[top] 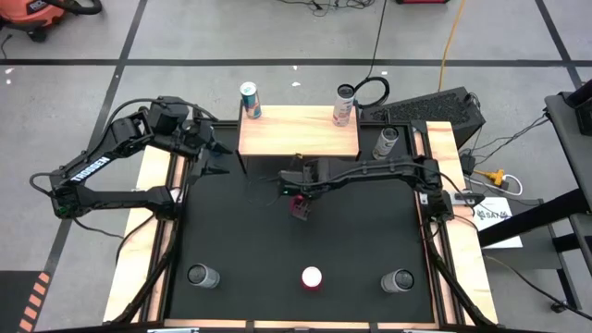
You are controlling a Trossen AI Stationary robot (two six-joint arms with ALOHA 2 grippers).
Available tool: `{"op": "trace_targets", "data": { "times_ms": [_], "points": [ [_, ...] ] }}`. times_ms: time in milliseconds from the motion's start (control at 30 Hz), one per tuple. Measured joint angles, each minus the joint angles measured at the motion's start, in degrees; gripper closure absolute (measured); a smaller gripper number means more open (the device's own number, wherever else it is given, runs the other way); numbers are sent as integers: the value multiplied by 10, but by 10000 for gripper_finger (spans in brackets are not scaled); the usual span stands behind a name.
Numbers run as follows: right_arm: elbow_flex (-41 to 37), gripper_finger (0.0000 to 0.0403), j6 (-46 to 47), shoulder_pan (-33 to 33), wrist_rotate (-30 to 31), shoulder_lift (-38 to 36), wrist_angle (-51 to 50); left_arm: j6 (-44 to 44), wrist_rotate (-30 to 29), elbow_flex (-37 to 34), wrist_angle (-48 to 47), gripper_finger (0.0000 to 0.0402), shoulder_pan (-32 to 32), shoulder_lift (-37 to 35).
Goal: Place canned beverage on shelf
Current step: Put the top red black soda can on the shelf
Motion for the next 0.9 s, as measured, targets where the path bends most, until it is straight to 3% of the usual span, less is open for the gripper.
{"op": "trace_targets", "data": {
  "times_ms": [133,900],
  "points": [
    [9,140,-1,3,-23,0,2,1,-7,0,0,102,0,0],
    [61,140,-39,16,-14,0,-27,5,-8,0,-5,102,0,0]
  ]
}}
